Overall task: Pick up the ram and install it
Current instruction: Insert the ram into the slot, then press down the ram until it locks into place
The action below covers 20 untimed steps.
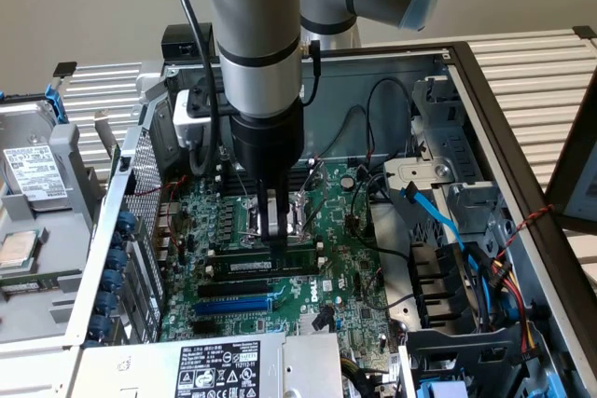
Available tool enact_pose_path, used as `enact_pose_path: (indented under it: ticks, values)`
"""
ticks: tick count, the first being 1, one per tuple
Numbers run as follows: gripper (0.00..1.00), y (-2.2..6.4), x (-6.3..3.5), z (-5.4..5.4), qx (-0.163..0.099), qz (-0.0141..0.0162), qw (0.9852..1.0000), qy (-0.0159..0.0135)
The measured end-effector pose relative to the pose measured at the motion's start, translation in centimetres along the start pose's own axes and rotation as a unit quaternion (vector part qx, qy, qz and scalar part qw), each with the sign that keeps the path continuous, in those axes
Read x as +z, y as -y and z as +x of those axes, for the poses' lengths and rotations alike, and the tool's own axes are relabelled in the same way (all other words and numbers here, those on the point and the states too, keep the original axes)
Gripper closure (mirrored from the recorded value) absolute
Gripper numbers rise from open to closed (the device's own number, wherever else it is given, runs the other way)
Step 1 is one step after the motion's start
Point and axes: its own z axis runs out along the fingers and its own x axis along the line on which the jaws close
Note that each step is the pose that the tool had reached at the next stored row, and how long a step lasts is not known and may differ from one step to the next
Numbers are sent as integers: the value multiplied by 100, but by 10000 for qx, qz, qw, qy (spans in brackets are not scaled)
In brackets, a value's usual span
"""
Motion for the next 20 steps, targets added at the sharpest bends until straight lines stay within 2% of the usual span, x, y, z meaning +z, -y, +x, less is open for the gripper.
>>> enact_pose_path:
  ticks: [16,17,18,20]
  values:
    - [79,6,-13,0,1,-6,10000,2]
    - [82,6,-13,0,0,-6,10000,2]
    - [88,6,-13,0,0,-6,10000,2]
    - [90,6,-13,0,0,-5,10000,2]
